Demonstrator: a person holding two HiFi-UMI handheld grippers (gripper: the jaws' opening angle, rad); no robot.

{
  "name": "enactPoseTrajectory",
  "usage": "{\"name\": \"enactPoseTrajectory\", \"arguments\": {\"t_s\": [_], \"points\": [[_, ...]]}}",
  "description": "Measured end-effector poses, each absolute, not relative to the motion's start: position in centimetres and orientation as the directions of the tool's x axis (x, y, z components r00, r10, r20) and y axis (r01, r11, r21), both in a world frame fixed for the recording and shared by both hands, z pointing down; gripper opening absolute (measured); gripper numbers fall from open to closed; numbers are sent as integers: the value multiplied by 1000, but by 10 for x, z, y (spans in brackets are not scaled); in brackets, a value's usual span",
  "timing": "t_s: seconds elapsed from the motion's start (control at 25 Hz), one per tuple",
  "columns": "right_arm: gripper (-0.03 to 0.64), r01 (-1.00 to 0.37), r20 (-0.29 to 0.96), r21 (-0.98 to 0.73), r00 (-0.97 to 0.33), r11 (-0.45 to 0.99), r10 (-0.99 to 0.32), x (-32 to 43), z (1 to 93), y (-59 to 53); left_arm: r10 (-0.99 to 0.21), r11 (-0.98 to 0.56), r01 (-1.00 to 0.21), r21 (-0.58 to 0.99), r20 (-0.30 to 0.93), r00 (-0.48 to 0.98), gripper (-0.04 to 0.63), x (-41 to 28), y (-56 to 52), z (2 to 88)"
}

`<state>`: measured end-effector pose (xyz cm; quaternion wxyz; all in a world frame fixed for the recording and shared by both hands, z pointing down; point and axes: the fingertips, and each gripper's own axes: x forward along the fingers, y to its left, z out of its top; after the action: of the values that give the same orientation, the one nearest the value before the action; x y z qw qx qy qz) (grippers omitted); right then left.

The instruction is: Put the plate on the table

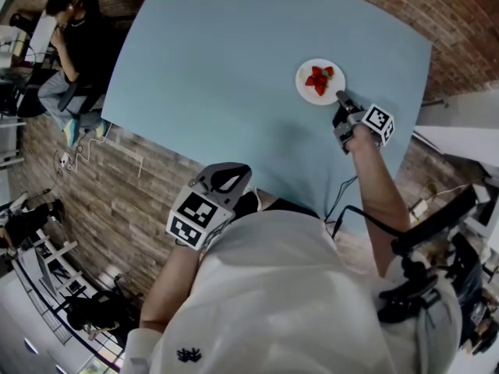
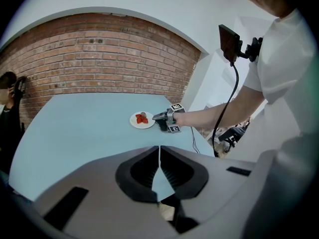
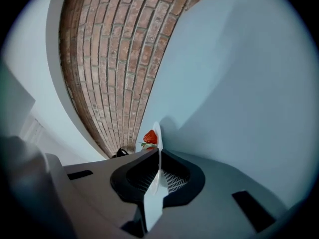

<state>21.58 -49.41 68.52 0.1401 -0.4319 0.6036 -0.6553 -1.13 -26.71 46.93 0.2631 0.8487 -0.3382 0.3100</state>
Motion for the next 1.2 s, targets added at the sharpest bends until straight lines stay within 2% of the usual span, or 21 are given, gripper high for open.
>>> {"name": "enactPoseTrajectory", "arguments": {"t_s": [0.24,0.56,0.84,1.2], "points": [[23,-511,448,-849,-564,-133,-693,216,682,-503,-405,-647,-729,223,710,576,11,-5,-266,469],[49,-786,602,-618,-448,-31,-661,215,683,-505,-408,-641,-736,219,714,568,11,-5,-263,469],[69,-891,670,-452,-366,36,-646,218,686,-505,-413,-632,-744,215,719,559,11,-5,-263,469],[69,-934,695,-333,-333,125,-637,224,681,-500,-416,-614,-755,231,717,559,11,-1,-262,473]]}}
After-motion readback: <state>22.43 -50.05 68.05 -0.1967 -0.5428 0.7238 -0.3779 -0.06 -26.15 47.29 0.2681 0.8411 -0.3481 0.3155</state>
